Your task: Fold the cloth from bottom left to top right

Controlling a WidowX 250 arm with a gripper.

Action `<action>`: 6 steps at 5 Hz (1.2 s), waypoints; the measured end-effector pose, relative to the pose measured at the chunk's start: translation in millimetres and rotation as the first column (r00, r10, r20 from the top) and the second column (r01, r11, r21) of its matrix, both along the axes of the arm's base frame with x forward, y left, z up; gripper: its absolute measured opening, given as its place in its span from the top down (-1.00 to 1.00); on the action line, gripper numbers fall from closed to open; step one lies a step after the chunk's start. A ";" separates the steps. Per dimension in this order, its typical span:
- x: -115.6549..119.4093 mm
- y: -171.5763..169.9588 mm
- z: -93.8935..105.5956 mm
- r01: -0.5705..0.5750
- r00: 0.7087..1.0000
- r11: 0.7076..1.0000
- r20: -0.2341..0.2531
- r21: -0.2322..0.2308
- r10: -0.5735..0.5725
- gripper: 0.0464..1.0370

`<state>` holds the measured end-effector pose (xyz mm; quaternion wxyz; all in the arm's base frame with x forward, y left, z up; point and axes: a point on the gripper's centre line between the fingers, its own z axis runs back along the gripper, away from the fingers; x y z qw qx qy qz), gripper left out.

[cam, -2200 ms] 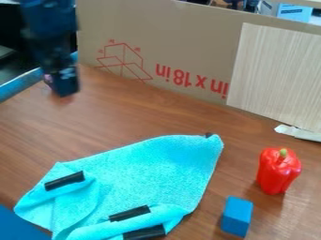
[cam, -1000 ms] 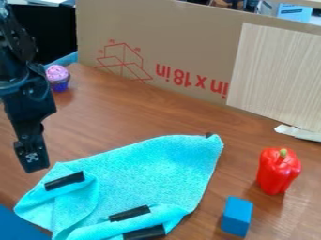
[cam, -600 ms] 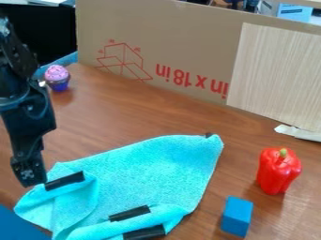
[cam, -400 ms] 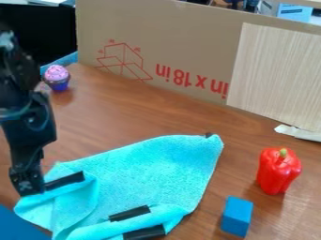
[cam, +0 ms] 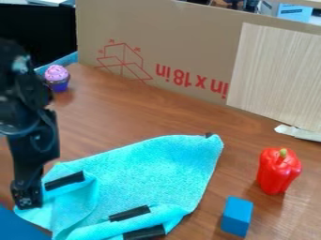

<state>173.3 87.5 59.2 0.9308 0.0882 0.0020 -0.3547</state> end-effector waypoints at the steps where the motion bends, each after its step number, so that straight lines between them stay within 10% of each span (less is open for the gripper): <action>1: 9.4 -6.5 -4.5 -0.020 1.000 1.000 -0.010 0.016 0.020 -0.93; 3: 22.1 -16.1 -13.4 -0.044 0.998 0.999 -0.038 0.032 0.045 -0.84; 6: 24.2 -13.8 -8.8 -0.035 0.999 0.999 -0.018 -0.011 0.035 0.77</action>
